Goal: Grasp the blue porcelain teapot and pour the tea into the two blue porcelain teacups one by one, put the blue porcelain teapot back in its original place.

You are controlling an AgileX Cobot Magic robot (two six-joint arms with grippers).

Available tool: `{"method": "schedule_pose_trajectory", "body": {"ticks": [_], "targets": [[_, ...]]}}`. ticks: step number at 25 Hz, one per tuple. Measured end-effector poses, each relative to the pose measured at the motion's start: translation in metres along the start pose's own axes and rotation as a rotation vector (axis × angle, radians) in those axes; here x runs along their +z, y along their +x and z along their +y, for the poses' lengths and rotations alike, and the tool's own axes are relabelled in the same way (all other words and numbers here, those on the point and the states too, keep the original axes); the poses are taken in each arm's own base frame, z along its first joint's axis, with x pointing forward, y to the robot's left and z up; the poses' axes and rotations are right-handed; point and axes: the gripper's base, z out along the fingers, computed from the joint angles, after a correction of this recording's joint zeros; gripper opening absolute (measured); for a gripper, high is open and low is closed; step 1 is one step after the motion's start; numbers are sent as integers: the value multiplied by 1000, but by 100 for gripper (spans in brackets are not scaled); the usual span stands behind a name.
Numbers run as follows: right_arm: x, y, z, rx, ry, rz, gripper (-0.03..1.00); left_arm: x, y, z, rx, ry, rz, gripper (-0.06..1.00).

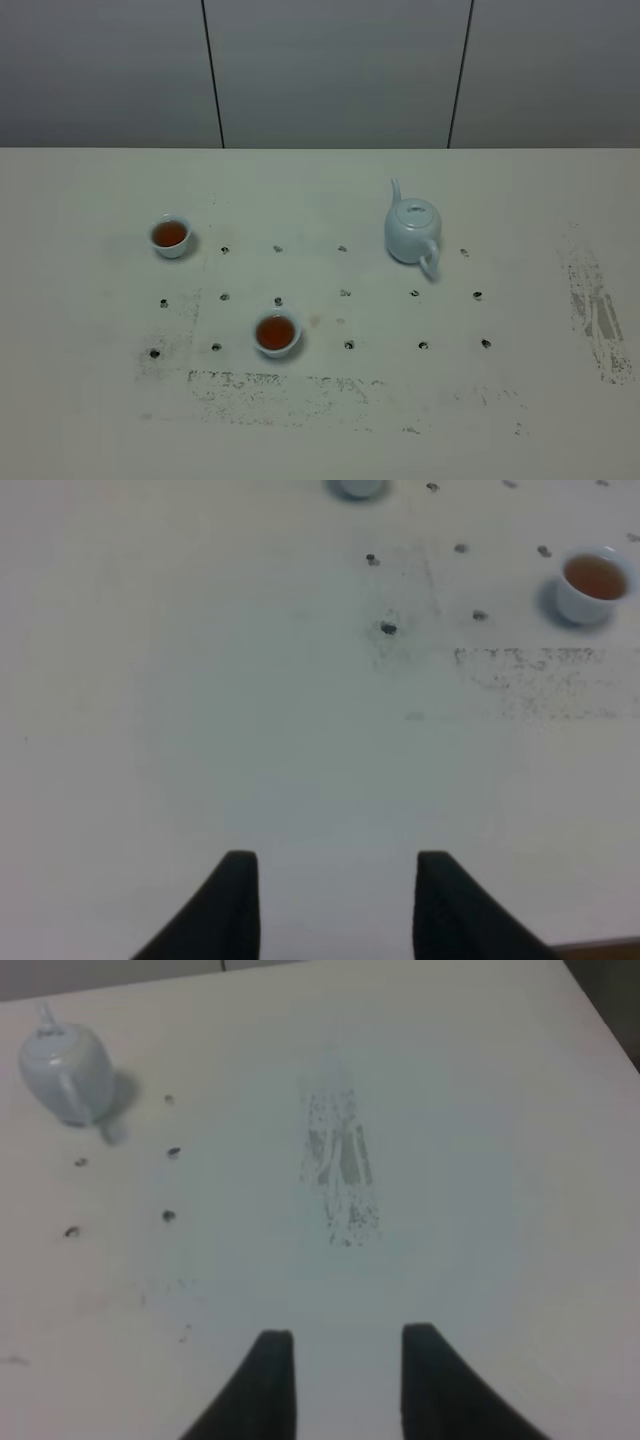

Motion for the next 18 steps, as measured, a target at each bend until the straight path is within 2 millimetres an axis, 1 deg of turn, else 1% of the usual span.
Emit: {"method": "schedule_pose_trajectory", "body": {"ticks": [18], "targets": [[0, 0, -1, -18, 12, 1, 27, 0, 0, 0, 0, 0, 0, 43]]}}
